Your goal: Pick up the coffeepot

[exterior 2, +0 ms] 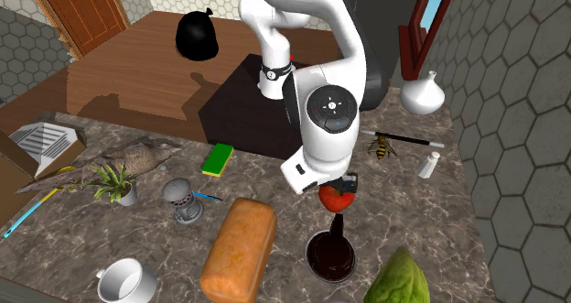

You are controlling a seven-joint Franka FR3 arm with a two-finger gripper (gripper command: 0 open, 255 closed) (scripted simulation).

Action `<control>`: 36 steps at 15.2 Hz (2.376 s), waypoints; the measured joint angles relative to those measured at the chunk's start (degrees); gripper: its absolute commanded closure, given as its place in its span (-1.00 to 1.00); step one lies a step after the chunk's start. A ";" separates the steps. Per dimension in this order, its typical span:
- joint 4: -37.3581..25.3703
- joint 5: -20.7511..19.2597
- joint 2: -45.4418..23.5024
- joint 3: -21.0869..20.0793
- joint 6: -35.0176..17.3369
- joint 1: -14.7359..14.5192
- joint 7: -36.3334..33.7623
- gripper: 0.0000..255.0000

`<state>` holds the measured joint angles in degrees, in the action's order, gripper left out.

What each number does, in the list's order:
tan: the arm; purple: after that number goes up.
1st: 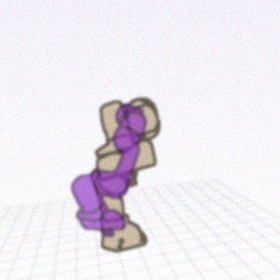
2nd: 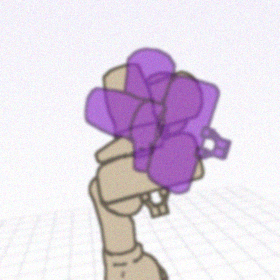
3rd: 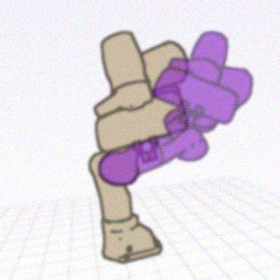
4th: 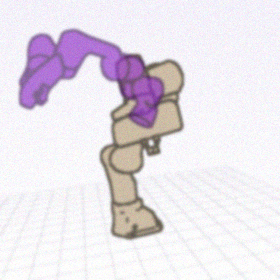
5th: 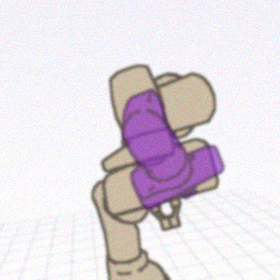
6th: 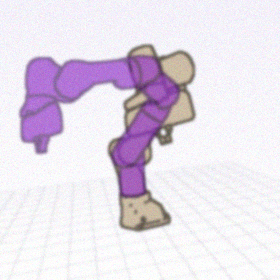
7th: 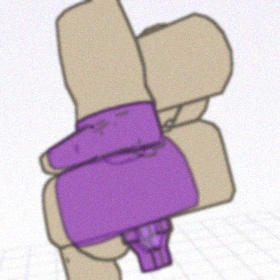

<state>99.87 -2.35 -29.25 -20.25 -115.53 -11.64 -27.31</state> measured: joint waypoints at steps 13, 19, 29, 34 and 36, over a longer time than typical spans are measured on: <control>-26.51 -3.55 -24.94 2.81 3.85 -7.53 -3.92 -1.00; -26.98 -3.80 -26.72 3.08 2.55 -7.80 -3.86 1.00; -26.72 -3.71 -26.06 2.99 3.03 -7.65 -3.85 1.00; -26.19 -3.36 -23.69 2.61 4.85 -7.40 -4.05 1.00; -26.33 -3.24 -22.95 2.50 5.70 -7.30 -4.06 1.00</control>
<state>73.54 -5.59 -52.20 -17.75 -109.83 -18.94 -31.37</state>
